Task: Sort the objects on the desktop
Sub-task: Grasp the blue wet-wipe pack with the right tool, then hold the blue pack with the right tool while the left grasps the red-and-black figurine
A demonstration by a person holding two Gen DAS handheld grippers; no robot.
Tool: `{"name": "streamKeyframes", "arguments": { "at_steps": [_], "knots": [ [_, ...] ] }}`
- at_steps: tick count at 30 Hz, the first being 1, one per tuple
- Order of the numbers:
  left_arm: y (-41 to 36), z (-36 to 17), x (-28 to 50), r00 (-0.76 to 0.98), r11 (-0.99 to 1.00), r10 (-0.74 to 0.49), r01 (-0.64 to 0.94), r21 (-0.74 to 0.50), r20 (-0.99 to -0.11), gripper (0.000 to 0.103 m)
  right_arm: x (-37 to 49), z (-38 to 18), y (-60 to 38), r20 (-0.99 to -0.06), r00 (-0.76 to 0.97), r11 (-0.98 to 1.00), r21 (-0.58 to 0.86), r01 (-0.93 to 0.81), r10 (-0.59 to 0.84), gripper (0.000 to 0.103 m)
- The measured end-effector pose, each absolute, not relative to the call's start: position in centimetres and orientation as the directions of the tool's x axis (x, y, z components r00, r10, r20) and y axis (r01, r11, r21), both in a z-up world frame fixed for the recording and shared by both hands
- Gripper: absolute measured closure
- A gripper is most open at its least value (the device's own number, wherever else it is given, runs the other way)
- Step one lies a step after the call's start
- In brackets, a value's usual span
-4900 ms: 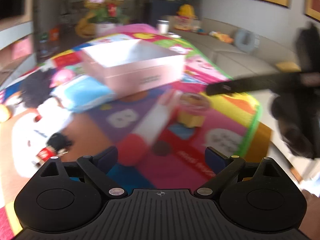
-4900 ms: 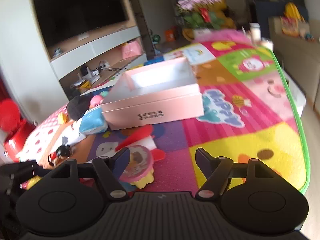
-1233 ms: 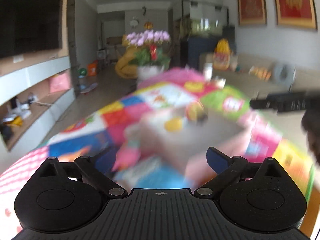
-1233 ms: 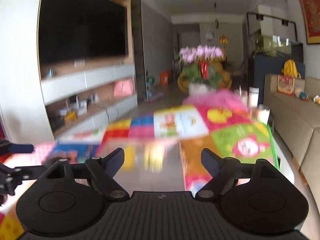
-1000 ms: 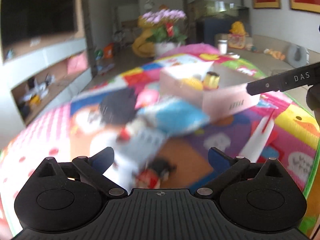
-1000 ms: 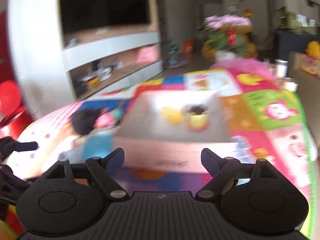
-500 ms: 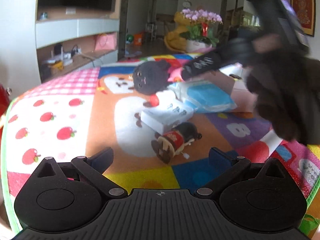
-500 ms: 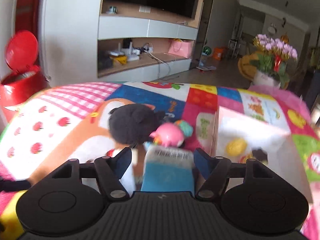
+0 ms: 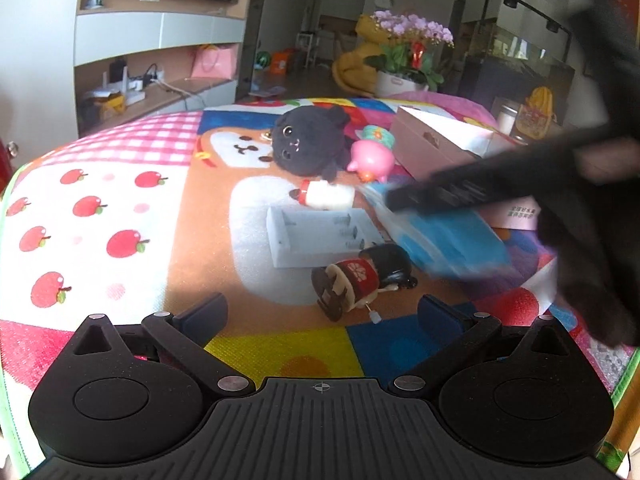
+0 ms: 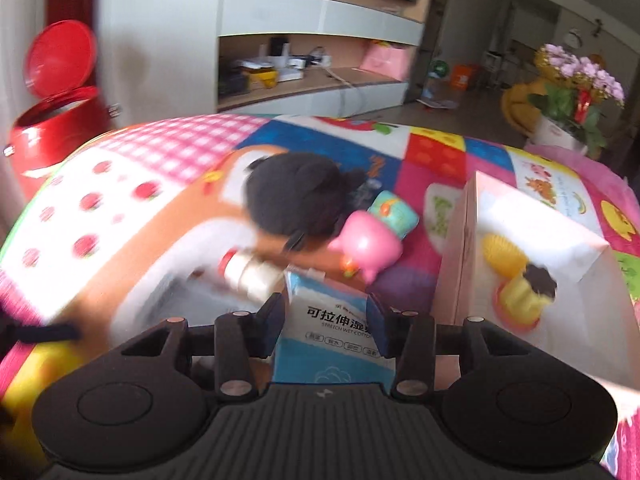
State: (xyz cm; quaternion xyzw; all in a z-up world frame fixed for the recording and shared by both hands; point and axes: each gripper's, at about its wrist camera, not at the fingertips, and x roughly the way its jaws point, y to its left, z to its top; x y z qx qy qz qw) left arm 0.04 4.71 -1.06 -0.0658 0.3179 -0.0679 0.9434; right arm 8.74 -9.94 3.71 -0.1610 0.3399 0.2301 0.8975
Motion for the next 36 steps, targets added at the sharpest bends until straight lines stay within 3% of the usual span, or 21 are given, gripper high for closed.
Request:
{"name": "streamKeyframes", "arguments": {
  "at_steps": [3,6,10,15,21,24,27,31,34,36],
  "knots": [
    [4.5,-1.0,0.0,0.786,0.984,-0.163,0.087,-0.155,-0.596,0.000,5.7,4.4,-12.1,-0.659,0.658,0.829,-0.093,-0.552,0.364,0.056],
    [4.4,-1.0,0.2,0.782,0.985,-0.161,0.088,-0.148,-0.603,0.000,3.1,5.2,-14.9,-0.611,0.693,0.845,-0.074,-0.530,0.382,0.040],
    [3.9,-1.1,0.4,0.773,0.989,-0.143,0.090,-0.115,-0.618,0.000,2.1,4.7,-19.7,-0.596,0.746,0.918,-0.038,-0.395,0.297,0.025],
    [3.1,-1.1,0.7,0.755,0.994,-0.109,0.092,-0.060,-0.646,0.000,1.8,2.5,-25.0,-0.647,0.713,0.957,0.102,-0.270,0.270,0.022],
    [3.3,-1.0,1.0,0.742,0.993,-0.114,0.089,-0.072,-0.661,0.000,-0.9,2.1,-23.9,-0.650,0.608,0.880,0.231,-0.414,0.456,0.018],
    [3.1,-1.1,0.9,0.742,0.994,-0.107,0.094,-0.054,-0.662,0.000,-2.0,3.4,-22.2,-0.621,0.618,0.857,0.187,-0.480,0.482,0.016],
    [2.6,-1.2,0.9,0.741,0.995,-0.086,0.098,-0.020,-0.666,0.000,-1.6,5.1,-21.6,-0.571,0.667,0.862,0.159,-0.481,0.478,0.006],
    [2.5,-1.2,0.9,0.741,0.995,-0.081,0.099,-0.012,-0.666,0.000,1.1,5.8,-19.9,-0.559,0.670,0.863,0.196,-0.466,0.488,0.006],
    [2.5,-1.2,0.9,0.742,0.995,-0.082,0.100,-0.011,-0.665,0.000,3.4,4.7,-17.9,-0.585,0.636,0.854,0.224,-0.469,0.503,0.018],
    [2.5,-1.2,0.9,0.743,0.995,-0.084,0.101,-0.014,-0.664,0.000,4.8,3.7,-16.8,-0.606,0.624,0.860,0.232,-0.455,0.493,0.019]
  ]
}}
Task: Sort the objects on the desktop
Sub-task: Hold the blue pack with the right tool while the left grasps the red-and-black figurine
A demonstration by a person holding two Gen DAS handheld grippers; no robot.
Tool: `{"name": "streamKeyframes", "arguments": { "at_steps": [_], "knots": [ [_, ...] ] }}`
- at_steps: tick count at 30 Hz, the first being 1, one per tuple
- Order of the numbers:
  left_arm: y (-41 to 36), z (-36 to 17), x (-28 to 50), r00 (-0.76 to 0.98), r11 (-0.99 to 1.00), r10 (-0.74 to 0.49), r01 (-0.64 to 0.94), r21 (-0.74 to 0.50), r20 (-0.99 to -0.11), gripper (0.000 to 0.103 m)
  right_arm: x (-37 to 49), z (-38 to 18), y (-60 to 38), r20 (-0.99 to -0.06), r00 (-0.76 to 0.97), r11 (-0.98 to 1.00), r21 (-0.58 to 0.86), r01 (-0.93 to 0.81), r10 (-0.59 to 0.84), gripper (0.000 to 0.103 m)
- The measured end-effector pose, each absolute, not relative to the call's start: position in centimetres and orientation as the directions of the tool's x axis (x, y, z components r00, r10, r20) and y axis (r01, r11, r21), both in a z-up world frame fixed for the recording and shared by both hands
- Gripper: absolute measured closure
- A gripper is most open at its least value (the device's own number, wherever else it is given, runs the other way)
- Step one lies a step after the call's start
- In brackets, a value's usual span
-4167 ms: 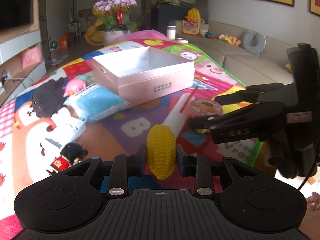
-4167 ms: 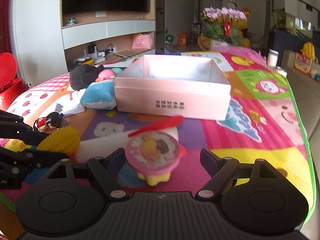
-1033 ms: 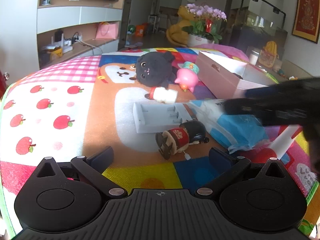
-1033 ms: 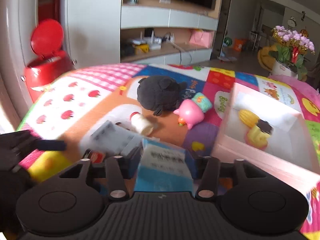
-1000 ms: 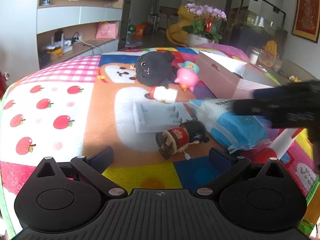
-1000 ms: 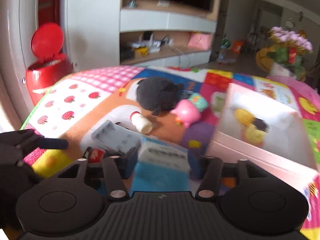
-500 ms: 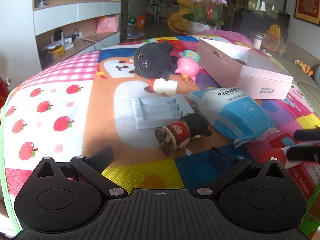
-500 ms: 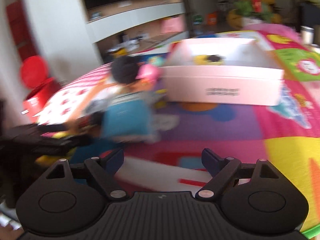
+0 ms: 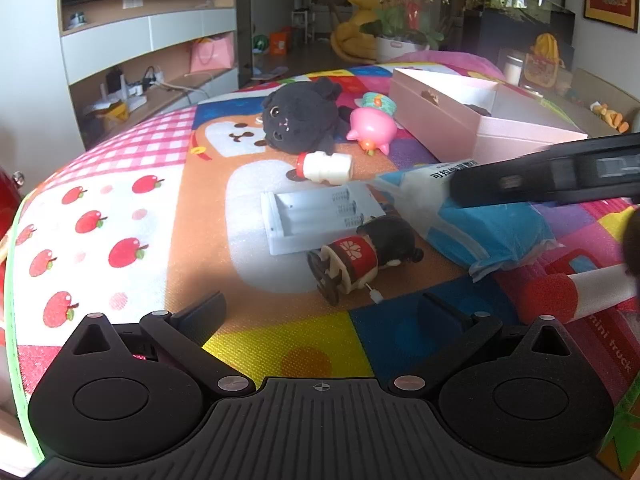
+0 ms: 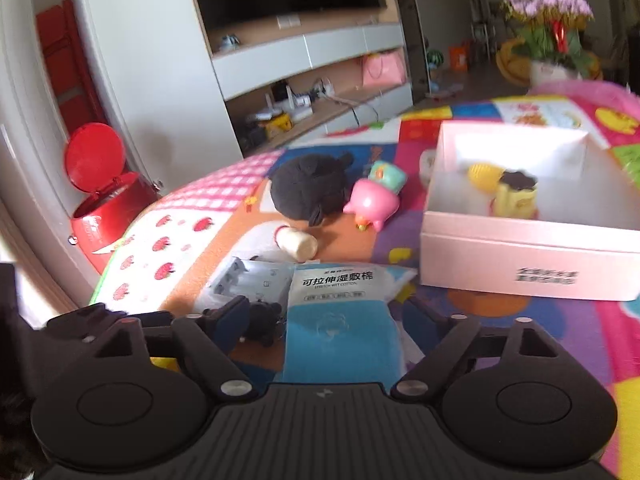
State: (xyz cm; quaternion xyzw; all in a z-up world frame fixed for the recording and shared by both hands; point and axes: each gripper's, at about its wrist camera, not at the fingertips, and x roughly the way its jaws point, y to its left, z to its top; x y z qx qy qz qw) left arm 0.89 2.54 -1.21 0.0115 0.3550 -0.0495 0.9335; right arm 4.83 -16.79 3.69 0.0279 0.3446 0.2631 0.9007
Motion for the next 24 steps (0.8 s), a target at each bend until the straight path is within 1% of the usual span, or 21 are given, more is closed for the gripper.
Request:
{"name": "streamKeyframes", "arguments": {
  "at_steps": [2,3,4,7,9,12,15,17,18,20,21,22,24],
  "knots": [
    [2.6,-1.2,0.8,0.745,0.995,-0.088,0.101,-0.019,-0.661,0.000,5.9,2.8,-16.2,-0.627,0.610,0.865,0.239,-0.442,0.485,0.028],
    [2.7,-1.2,0.8,0.746,0.995,-0.092,0.101,-0.024,-0.660,0.000,6.3,2.4,-16.1,-0.641,0.599,0.867,0.240,-0.437,0.480,0.041],
    [2.8,-1.2,0.8,0.746,0.995,-0.094,0.100,-0.029,-0.659,0.000,6.4,2.2,-16.1,-0.654,0.589,0.868,0.238,-0.435,0.475,0.046],
    [2.9,-1.1,0.7,0.748,0.994,-0.099,0.099,-0.036,-0.656,0.000,5.5,2.7,-17.1,-0.653,0.607,0.878,0.208,-0.431,0.453,0.051],
    [2.9,-1.1,0.7,0.750,0.995,-0.097,0.095,-0.038,-0.655,0.000,4.2,3.3,-18.4,-0.635,0.636,0.884,0.178,-0.432,0.439,0.051],
    [2.7,-0.8,0.7,0.749,0.996,-0.085,0.086,-0.031,-0.657,0.000,2.3,4.1,-20.9,-0.616,0.691,0.912,0.119,-0.393,0.378,0.054],
    [2.5,-0.5,1.1,0.734,0.984,-0.181,0.136,-0.120,-0.654,0.000,1.2,4.5,-23.9,-0.602,0.737,0.942,0.086,-0.324,0.308,0.061],
    [1.8,-0.4,1.7,0.723,0.974,-0.227,0.169,-0.151,-0.652,0.000,1.0,4.3,-25.7,-0.603,0.752,0.959,0.084,-0.272,0.266,0.061],
    [1.4,-0.4,2.2,0.719,0.969,-0.245,0.187,-0.159,-0.650,0.000,1.1,4.1,-26.5,-0.605,0.753,0.963,0.100,-0.252,0.259,0.060],
    [0.5,-0.6,3.4,0.715,0.964,-0.266,0.217,-0.156,-0.647,0.000,1.0,3.9,-27.8,-0.603,0.755,0.966,0.145,-0.215,0.259,0.054],
    [0.1,-0.6,4.1,0.716,0.963,-0.265,0.225,-0.146,-0.646,0.000,0.9,3.8,-28.3,-0.598,0.758,0.966,0.162,-0.204,0.260,0.042],
    [-0.2,-0.6,4.8,0.714,0.961,-0.271,0.234,-0.145,-0.646,0.000,0.7,3.8,-28.5,-0.588,0.767,0.966,0.171,-0.193,0.257,0.027],
    [-0.5,-0.5,6.0,0.704,0.954,-0.296,0.250,-0.164,-0.645,0.000,0.1,3.7,-28.7,-0.566,0.788,0.970,0.176,-0.171,0.241,0.015]
  ]
}}
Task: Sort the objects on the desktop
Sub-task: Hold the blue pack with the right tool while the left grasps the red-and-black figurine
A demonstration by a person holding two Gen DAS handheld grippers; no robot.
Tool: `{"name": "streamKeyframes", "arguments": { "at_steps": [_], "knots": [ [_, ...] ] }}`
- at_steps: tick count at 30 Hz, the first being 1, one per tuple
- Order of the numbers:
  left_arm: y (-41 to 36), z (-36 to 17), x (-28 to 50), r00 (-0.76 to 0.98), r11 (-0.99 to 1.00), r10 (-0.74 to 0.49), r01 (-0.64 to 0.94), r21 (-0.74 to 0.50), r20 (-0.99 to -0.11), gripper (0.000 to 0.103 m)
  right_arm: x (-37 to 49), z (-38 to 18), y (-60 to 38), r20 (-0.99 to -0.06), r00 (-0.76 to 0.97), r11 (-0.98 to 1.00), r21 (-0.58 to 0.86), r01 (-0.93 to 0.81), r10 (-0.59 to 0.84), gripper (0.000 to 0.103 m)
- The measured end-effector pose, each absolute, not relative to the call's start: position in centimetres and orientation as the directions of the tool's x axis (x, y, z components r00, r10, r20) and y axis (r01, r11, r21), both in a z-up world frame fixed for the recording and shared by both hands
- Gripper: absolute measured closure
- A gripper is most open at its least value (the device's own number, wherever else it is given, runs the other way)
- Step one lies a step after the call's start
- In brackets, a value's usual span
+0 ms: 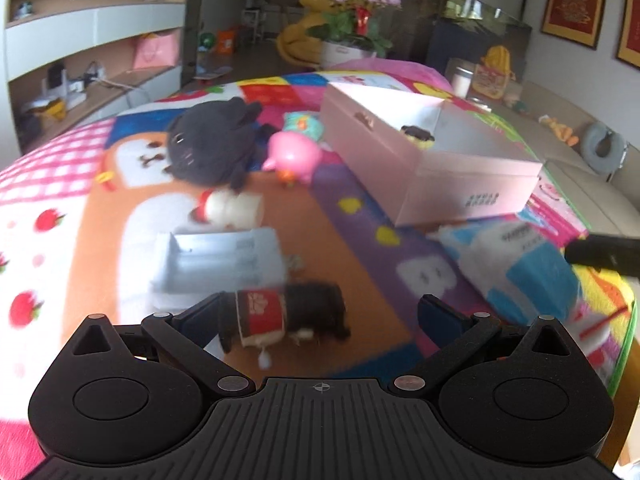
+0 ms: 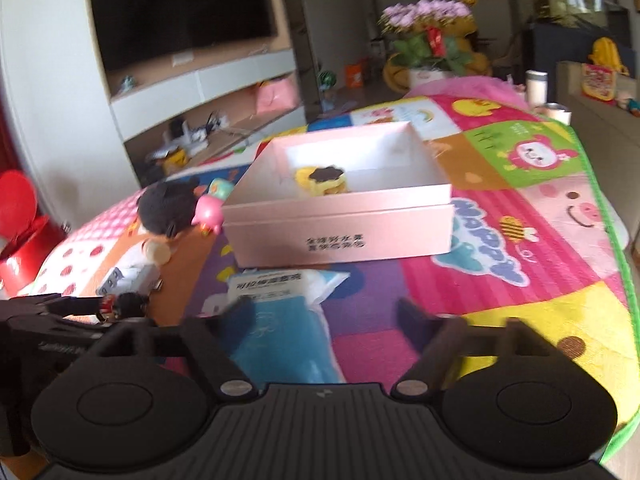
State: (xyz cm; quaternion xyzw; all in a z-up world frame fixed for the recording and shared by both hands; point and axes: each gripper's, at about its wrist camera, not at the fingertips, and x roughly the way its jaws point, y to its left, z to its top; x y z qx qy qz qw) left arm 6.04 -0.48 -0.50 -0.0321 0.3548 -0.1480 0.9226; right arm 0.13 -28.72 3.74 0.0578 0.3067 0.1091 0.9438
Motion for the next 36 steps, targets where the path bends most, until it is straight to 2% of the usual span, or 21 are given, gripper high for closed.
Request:
{"name": "streamKeyframes", "arguments": {
  "at_steps": [3,7,14,17,19,20,22,25,36],
  "knots": [
    [-0.4,0.2,6.1,0.717,0.956,-0.290,0.242,-0.163,-0.634,0.000,-0.3,3.4,-28.9,-0.562,0.799,0.976,0.169,-0.141,0.212,0.007],
    [-0.5,0.7,3.5,0.758,0.973,-0.220,0.213,-0.085,-0.614,0.000,-0.7,2.5,-30.1,-0.563,0.812,0.983,0.173,-0.064,0.152,0.001],
    [-0.4,-0.4,2.7,0.741,0.976,-0.204,0.201,-0.079,-0.639,0.000,-0.1,-0.1,-31.9,-0.581,0.791,0.940,0.340,0.023,0.191,0.000],
    [-0.4,-0.5,3.5,0.744,0.978,-0.197,0.193,-0.076,-0.639,0.001,-0.3,-0.2,-31.5,-0.577,0.797,0.945,0.327,0.027,0.177,0.000],
    [-0.6,-0.7,4.1,0.744,0.978,-0.194,0.199,-0.066,-0.640,0.007,-0.4,-0.3,-31.4,-0.572,0.802,0.947,0.320,0.024,0.173,0.000],
    [-0.7,-0.8,4.3,0.742,0.978,-0.191,0.201,-0.058,-0.643,0.015,-0.5,-0.4,-31.4,-0.570,0.803,0.946,0.322,0.024,0.173,0.000],
    [-1.0,-0.8,4.6,0.749,0.979,-0.172,0.199,-0.030,-0.640,0.020,-0.5,-0.4,-31.3,-0.567,0.806,0.946,0.323,0.025,0.172,0.000],
    [-1.1,-0.8,4.6,0.757,0.981,-0.159,0.192,-0.016,-0.634,0.033,-0.6,-0.5,-31.3,-0.563,0.809,0.946,0.322,0.031,0.165,0.000],
    [-1.2,-0.9,0.8,0.752,0.969,-0.191,0.247,0.002,-0.631,0.031,-1.0,-0.5,-30.5,-0.575,0.802,0.955,0.296,0.021,0.160,0.000]
  ]
}}
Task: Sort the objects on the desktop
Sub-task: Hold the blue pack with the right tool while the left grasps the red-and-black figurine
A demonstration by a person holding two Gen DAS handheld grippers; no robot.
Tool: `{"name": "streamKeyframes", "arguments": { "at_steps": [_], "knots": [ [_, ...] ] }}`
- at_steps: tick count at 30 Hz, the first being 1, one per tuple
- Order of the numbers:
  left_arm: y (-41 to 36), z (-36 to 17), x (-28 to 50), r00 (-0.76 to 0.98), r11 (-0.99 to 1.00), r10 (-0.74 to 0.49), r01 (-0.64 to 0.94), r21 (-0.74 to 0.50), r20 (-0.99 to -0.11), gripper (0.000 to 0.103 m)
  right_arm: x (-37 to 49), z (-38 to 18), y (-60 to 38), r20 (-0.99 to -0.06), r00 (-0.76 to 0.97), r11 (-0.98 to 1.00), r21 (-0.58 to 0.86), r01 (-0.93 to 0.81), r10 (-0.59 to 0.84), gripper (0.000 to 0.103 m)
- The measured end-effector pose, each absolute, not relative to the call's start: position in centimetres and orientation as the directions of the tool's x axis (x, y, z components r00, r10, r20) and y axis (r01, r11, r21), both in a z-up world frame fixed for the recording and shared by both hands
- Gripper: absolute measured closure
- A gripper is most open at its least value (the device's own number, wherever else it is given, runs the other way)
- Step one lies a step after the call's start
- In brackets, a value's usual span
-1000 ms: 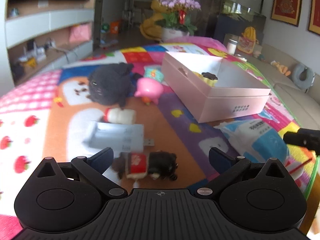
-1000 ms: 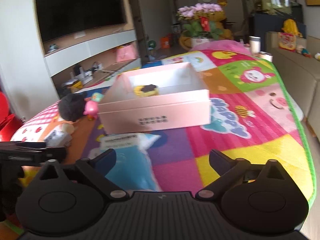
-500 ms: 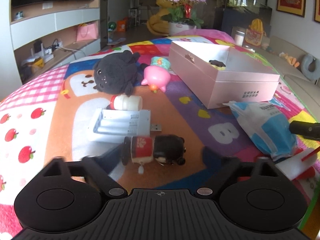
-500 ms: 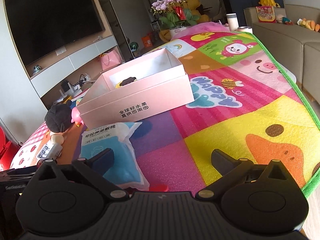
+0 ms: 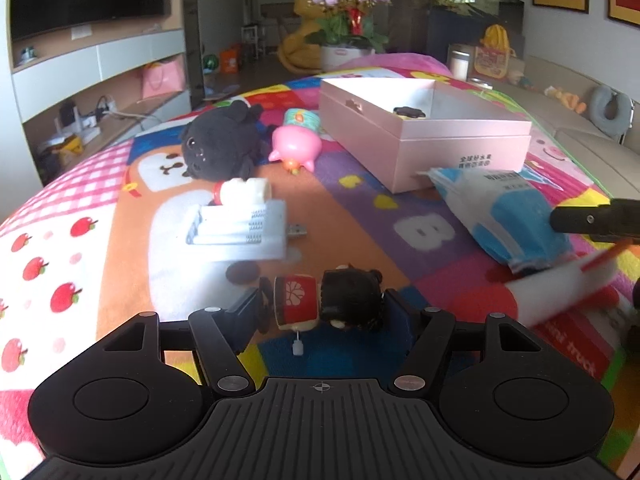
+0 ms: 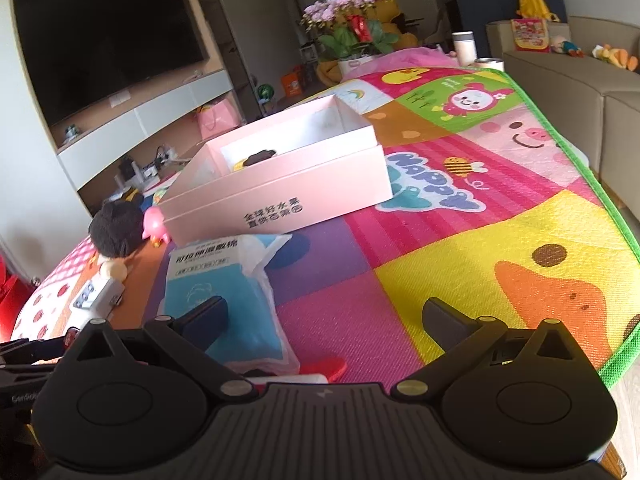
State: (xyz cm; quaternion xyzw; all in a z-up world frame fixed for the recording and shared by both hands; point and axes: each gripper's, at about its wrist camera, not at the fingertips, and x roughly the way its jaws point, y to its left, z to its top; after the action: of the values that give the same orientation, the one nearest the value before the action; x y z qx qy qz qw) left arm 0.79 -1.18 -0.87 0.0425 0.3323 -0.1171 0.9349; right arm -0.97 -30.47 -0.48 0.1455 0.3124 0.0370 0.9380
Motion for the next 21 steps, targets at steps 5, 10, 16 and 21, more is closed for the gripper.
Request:
{"name": "streamKeyframes", "arguments": {
  "at_steps": [5,10,16,21],
  "knots": [
    [-0.9,-0.9,0.9,0.749,0.973,-0.194,0.230,-0.025,-0.634,0.014,-0.4,0.1,-30.3,-0.631,0.744,0.962,0.265,-0.062,0.222,0.000],
    [-0.9,-1.0,1.0,0.747,0.972,-0.202,0.231,-0.038,-0.633,0.008,-0.5,1.8,-29.1,-0.627,0.728,0.955,0.262,-0.140,0.279,0.000],
    [-0.5,-1.0,1.0,0.749,0.972,-0.217,0.225,-0.067,-0.626,0.007,2.2,3.2,-25.6,-0.619,0.727,0.954,0.212,-0.210,0.298,0.000],
    [-0.1,-1.0,1.1,0.749,0.970,-0.236,0.225,-0.098,-0.619,0.007,5.0,2.0,-23.5,-0.674,0.679,0.957,0.208,-0.202,0.290,0.006]
  ]
}}
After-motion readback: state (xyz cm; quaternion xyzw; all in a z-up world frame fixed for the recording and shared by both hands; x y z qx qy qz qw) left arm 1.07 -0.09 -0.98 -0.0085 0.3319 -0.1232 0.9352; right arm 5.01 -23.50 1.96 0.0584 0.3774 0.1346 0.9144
